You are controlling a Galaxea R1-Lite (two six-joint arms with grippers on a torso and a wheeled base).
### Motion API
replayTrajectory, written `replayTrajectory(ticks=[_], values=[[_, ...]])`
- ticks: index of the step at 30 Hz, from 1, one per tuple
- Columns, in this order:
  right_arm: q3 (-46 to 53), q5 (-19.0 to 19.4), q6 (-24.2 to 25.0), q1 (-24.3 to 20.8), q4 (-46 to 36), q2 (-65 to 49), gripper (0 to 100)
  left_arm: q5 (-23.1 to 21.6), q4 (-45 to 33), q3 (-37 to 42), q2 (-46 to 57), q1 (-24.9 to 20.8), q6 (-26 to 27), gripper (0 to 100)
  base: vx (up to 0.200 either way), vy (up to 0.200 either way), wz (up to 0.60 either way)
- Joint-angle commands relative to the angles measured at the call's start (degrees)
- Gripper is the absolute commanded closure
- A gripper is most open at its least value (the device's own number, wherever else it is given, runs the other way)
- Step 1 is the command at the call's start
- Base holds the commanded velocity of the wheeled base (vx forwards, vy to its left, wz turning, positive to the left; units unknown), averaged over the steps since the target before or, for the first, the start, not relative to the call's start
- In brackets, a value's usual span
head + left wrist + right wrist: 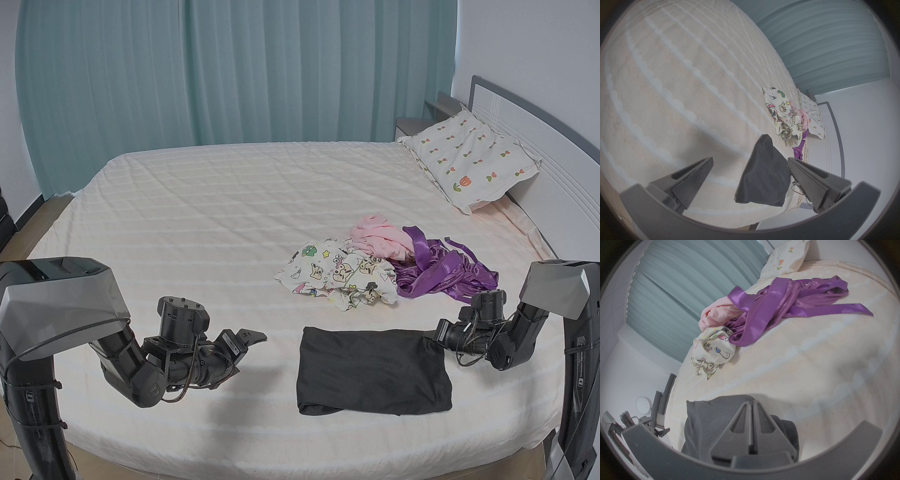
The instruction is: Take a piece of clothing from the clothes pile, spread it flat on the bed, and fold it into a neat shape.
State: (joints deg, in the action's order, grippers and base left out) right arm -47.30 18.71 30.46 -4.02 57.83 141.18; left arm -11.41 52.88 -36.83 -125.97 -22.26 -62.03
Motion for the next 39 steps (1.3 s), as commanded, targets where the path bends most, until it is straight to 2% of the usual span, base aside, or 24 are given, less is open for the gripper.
replayTrajectory(ticks=[1,11,23,24,29,34,39], values=[[-0.2,-0.3,1.4,0.2,0.4,-0.3,100,0.0,0.0,0.0,-0.1,0.0,0.0,0,0.0,0.0,0.0],[-1.1,-2.2,1.8,1.6,2.3,0.4,100,0.0,0.0,0.1,-0.1,-0.1,0.0,0,0.0,0.0,0.0],[-1.2,-2.2,1.8,2.2,2.4,0.9,100,0.0,0.0,0.0,-0.1,0.0,0.0,0,0.0,0.0,0.0],[-1.2,-2.1,1.9,2.2,2.4,0.9,0,0.0,0.0,0.0,-0.1,-0.1,0.0,0,0.0,0.0,0.0],[-0.7,-2.2,2.0,3.0,2.5,-1.1,0,0.0,0.1,0.1,-0.1,0.0,0.0,0,0.0,0.0,0.0],[2.0,-2.3,5.7,5.2,2.5,-7.1,0,0.2,0.2,-0.3,1.4,0.0,0.4,0,0.0,0.0,0.0],[9.2,-2.3,5.3,5.4,2.6,-18.0,0,1.9,-2.7,0.4,11.9,1.3,4.4,0,0.0,0.0,0.0]])
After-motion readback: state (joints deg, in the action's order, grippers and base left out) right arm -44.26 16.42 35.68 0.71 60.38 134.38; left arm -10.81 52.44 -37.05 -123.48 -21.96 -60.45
